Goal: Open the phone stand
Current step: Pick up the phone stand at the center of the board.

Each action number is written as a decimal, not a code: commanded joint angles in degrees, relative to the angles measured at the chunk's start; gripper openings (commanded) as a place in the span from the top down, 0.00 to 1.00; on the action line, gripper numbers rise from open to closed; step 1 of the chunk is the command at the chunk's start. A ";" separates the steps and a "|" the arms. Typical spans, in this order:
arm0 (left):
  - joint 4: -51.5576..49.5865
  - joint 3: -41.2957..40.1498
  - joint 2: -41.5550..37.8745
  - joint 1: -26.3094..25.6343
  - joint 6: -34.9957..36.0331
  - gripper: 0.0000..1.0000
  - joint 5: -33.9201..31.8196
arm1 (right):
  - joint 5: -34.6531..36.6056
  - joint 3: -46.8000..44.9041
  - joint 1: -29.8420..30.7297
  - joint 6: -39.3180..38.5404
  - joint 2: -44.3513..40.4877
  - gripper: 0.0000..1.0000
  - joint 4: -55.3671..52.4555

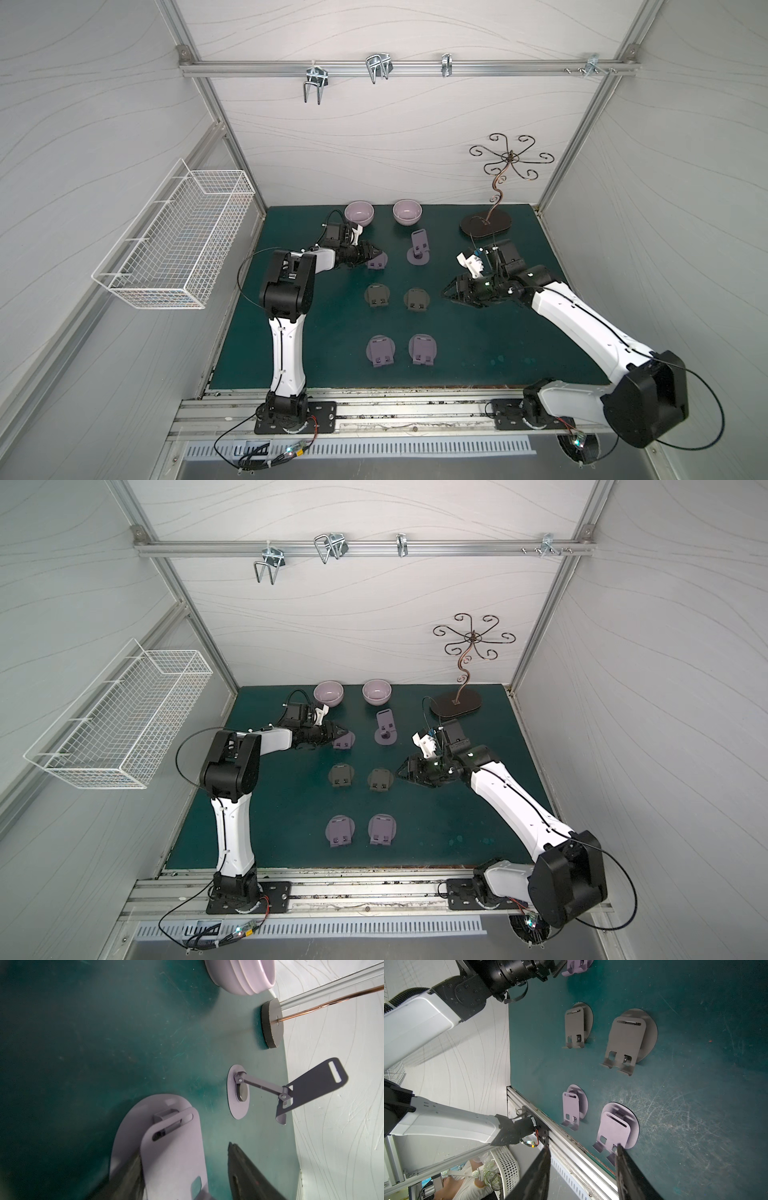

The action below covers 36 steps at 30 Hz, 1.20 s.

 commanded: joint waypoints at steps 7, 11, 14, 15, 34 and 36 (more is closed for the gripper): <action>-0.46 5.54 4.18 0.19 0.00 0.53 2.39 | 0.37 0.10 0.95 -0.49 1.40 0.49 0.72; -2.20 6.32 5.22 0.16 -0.18 0.79 2.42 | 0.24 -0.08 1.14 -0.57 1.09 0.49 0.98; -2.89 5.75 4.96 -0.46 -0.03 0.89 1.92 | 0.16 -0.19 1.14 -0.47 0.65 0.49 1.11; -3.35 5.62 4.84 -0.62 0.15 0.91 1.74 | 0.12 -0.21 1.19 -0.56 0.47 0.49 1.09; 18.58 -15.33 -14.06 -3.12 -22.94 1.00 5.03 | -2.06 0.56 1.62 0.18 -5.56 0.51 2.04; 20.16 -17.73 -18.05 -3.24 -25.41 1.00 5.06 | -2.03 1.51 1.63 -0.64 -6.57 0.51 1.17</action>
